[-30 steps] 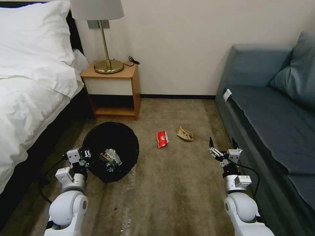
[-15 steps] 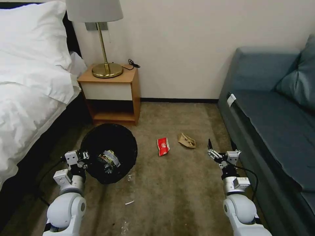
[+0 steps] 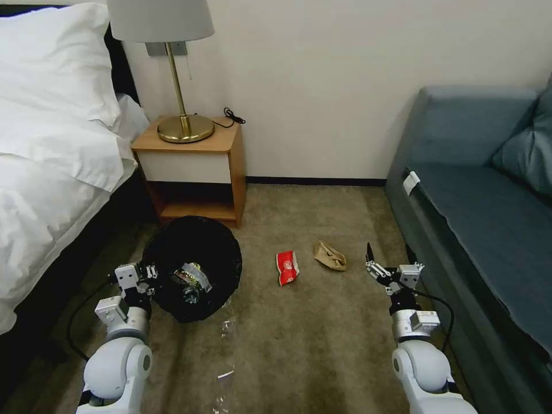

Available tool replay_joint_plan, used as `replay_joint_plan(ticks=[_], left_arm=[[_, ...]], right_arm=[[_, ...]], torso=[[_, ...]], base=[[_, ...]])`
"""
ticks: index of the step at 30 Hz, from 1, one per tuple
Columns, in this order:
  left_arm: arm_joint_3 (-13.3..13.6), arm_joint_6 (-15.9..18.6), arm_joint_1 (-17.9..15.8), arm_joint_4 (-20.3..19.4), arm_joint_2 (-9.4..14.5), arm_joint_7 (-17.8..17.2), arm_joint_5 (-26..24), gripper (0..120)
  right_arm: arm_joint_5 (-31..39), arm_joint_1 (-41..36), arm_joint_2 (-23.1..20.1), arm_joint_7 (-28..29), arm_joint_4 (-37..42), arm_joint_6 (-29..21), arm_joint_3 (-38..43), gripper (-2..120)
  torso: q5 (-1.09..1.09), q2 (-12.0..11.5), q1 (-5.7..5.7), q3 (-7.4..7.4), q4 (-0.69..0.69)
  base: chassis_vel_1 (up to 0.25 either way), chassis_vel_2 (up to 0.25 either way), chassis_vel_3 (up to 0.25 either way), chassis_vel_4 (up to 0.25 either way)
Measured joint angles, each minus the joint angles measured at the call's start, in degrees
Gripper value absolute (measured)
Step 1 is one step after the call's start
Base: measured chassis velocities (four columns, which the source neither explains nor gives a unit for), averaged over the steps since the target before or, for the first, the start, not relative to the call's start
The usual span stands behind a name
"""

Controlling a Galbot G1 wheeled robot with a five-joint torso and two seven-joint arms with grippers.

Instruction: Pick up the trash bin, then pick up the garbage on the floor and place it into the trash bin.

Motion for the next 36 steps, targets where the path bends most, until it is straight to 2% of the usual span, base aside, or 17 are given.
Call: replay_joint_plan(ticks=[25, 34, 36], left_arm=[[-0.01, -0.39, -0.12, 0.80, -0.03, 0.12, -0.08, 4], [-0.04, -0.39, -0.02, 0.81, -0.19, 0.03, -0.11, 4], [0.10, -0.39, 0.28, 0.62, -0.52, -0.08, -0.12, 4]], right_arm=[[-0.82, 0.63, -0.04, 0.09, -1.65, 0.03, -0.84, 100], [-2.32, 1.13, -0.18, 0.17, -3.07, 1.75, -1.28, 100], [-3.43, 1.78, -0.51, 0.16, -4.27, 3.83, -1.64, 100]], torso=[[0.00, 0.00, 0.00, 0.00, 0.00], [0.00, 0.00, 0.00, 0.00, 0.00], [0.00, 0.00, 0.00, 0.00, 0.00]], base=[[-0.107, 0.104, 0.105, -0.107], [-0.042, 0.037, 0.034, -0.038], [0.000, 0.000, 0.000, 0.000]])
